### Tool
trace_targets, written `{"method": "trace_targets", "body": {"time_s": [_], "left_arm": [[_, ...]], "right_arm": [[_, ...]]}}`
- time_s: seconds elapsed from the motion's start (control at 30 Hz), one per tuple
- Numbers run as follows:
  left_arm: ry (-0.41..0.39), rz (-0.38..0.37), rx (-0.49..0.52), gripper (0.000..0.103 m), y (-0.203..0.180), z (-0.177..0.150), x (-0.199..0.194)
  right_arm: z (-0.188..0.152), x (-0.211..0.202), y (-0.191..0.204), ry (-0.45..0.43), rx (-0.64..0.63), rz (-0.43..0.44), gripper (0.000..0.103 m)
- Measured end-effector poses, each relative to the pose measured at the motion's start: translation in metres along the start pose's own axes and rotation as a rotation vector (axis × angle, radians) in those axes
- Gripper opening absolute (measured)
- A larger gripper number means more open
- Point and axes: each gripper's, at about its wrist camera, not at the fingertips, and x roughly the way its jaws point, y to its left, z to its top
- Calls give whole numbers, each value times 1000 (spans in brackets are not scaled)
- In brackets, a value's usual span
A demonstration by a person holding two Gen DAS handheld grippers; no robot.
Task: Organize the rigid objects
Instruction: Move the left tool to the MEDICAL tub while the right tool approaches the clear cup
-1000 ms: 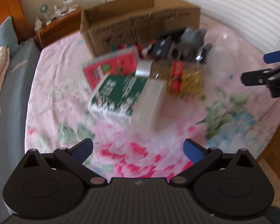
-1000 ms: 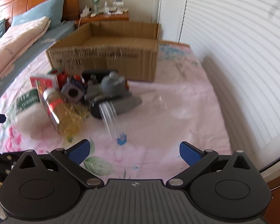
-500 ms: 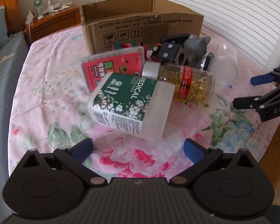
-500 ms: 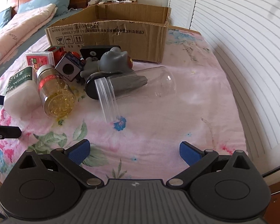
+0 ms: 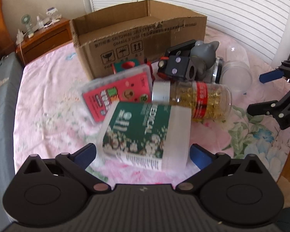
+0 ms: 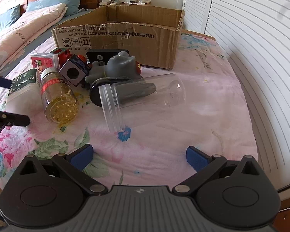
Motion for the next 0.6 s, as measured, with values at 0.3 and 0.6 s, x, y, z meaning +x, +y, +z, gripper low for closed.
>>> {"method": "trace_targets", "body": {"time_s": [0.3,0.6], "left_arm": [[-3,-18,74,97,-7,13,9],[-1,-29,69,91,-4,14,10]], "right_arm": [[3,2,0,-1,-8,1,103],[18,-3,-7,-33,-65,-7,103]]}}
